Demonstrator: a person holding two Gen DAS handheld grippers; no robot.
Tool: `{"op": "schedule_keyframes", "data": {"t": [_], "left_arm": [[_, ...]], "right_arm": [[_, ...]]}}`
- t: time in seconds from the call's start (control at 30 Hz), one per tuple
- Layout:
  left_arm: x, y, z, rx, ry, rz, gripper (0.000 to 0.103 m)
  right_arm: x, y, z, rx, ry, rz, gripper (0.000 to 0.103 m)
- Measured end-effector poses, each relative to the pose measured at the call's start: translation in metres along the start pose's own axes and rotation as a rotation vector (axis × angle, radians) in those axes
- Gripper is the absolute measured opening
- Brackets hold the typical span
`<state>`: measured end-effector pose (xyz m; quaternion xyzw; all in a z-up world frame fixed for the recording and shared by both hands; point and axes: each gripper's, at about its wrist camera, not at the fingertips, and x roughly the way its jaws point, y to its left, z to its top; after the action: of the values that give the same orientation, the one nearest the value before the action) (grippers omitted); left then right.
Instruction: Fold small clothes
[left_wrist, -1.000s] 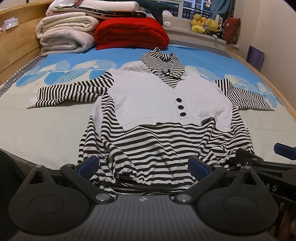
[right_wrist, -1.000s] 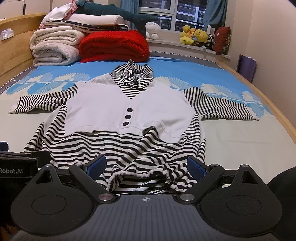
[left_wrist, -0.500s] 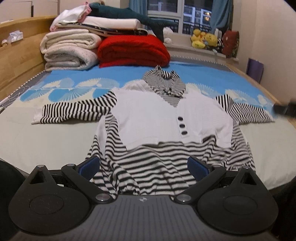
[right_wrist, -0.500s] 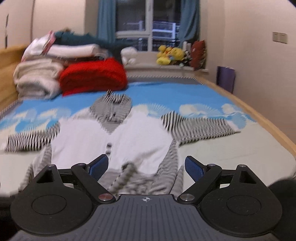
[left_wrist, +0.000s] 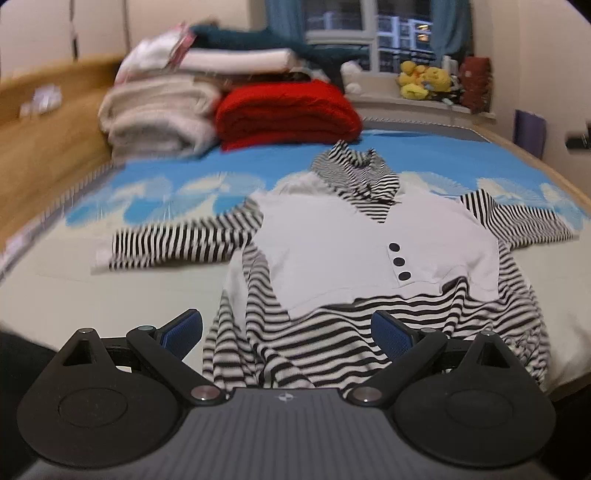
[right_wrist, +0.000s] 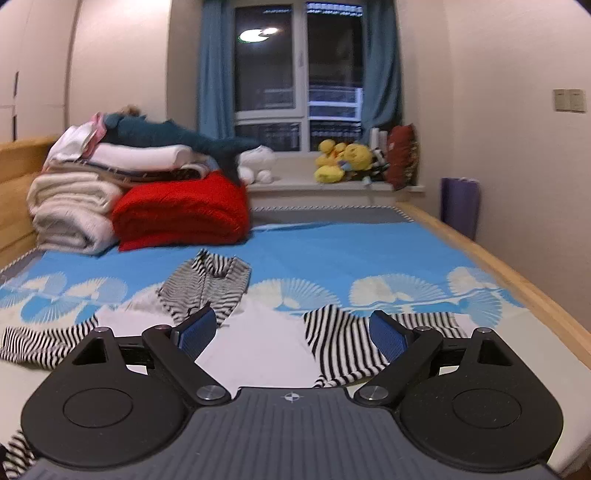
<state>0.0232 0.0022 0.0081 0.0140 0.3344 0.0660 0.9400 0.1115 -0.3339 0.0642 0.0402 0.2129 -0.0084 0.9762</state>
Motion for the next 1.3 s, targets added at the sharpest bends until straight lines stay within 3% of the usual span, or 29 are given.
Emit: {"op": "schedule_keyframes", "data": {"t": [0.13, 0.3, 0.43, 0.6, 0.73, 0.8, 0.97, 1.13, 1.2, 1.3], "left_arm": [[-0.001, 0.020, 0.041, -0.114, 0.038, -0.005, 0.099], [-0.010, 0.032, 0.104, -0.132, -0.113, 0.000, 0.100], [0.023, 0.048, 0.142, -0.169, -0.146, 0.046, 0.099], [0.076, 0.081, 0.182, -0.186, -0.144, 0.073, 0.074], [0.134, 0.126, 0.208, -0.226, -0.102, 0.070, 0.062], [0.169, 0.149, 0.211, -0.244, -0.061, 0.103, 0.055], [0.258, 0.208, 0.189, -0.296, 0.088, 0.201, 0.054], [0.301, 0.259, 0.150, -0.388, 0.167, 0.275, 0.054], [0.311, 0.277, 0.141, -0.431, 0.179, 0.310, 0.064], [0.327, 0.314, 0.123, -0.589, 0.231, 0.376, 0.073]], "right_arm": [[0.003, -0.001, 0.000, 0.063, -0.023, -0.063, 0.090], [0.001, 0.006, 0.001, 0.079, -0.047, -0.044, 0.090], [0.006, 0.009, 0.003, 0.115, -0.036, -0.044, 0.090], [0.006, 0.020, 0.003, 0.106, -0.044, -0.063, 0.090], [0.008, 0.027, 0.004, 0.103, -0.029, -0.061, 0.090], [0.009, 0.030, 0.005, 0.102, -0.024, -0.052, 0.090], [0.015, 0.039, 0.006, 0.070, -0.021, -0.062, 0.090], [0.032, 0.053, 0.006, 0.025, 0.011, -0.073, 0.090], [0.038, 0.059, 0.005, 0.005, 0.021, -0.077, 0.090], [0.046, 0.070, 0.006, -0.033, 0.030, -0.079, 0.090]]}}
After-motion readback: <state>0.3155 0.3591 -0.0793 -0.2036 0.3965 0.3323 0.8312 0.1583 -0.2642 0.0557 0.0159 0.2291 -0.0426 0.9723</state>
